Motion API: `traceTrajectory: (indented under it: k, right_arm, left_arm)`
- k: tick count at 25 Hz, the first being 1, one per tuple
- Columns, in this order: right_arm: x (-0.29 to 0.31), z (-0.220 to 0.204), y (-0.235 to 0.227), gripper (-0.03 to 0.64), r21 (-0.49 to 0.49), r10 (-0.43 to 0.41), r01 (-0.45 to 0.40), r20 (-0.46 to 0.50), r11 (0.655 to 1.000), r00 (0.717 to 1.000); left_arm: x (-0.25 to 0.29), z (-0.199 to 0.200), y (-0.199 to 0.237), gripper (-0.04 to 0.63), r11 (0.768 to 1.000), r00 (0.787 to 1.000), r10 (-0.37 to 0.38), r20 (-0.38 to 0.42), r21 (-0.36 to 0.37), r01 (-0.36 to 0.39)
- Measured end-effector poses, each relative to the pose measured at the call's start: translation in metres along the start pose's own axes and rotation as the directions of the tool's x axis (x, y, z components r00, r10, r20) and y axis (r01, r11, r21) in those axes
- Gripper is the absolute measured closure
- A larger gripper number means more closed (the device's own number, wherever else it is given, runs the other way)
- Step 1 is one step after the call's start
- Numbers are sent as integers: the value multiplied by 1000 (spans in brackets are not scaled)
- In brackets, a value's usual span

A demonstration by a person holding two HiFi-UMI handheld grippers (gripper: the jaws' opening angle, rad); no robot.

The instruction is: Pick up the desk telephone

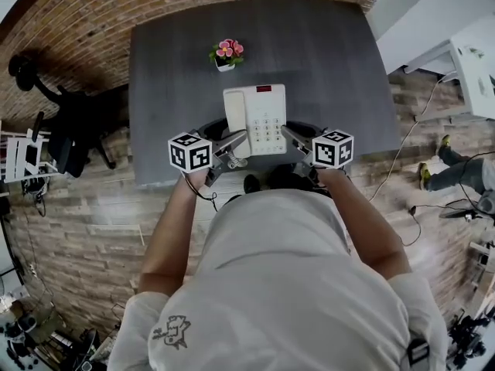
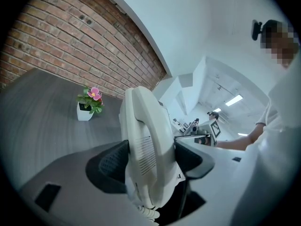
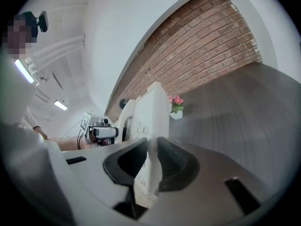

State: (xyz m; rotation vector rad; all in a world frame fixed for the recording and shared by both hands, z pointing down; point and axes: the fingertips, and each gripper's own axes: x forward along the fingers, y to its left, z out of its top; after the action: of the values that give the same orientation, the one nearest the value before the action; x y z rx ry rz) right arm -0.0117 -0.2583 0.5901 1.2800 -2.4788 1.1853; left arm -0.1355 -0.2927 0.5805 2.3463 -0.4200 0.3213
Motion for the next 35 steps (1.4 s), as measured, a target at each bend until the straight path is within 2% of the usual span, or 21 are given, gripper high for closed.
traceTrajectory:
  k: [10,18,27,33,35]
  right_arm:
    - [-18,9,2,541,0,16,-16,19,1000,1000]
    - [-72,8,-22,541,6,53,-53,11,999,999]
    - [-137,-8,-48,543,-16,98,-98,-21,995,995]
    - [-190,-36,-50,543,-37,129,-130,-32,991,991]
    - [-196,-38,-53,543,-38,136,-138,-38,990,990]
  left_arm:
    - [3,6,-21,268,1000,999,30,10,6,-30]
    - [40,3,-68,268,998,997,69,39,11,-69]
    - [79,-30,-126,268,992,990,123,69,-14,-123]
    - [92,-65,-177,270,988,984,155,86,-5,-155]
    - [96,-68,-183,268,986,983,165,85,-9,-165]
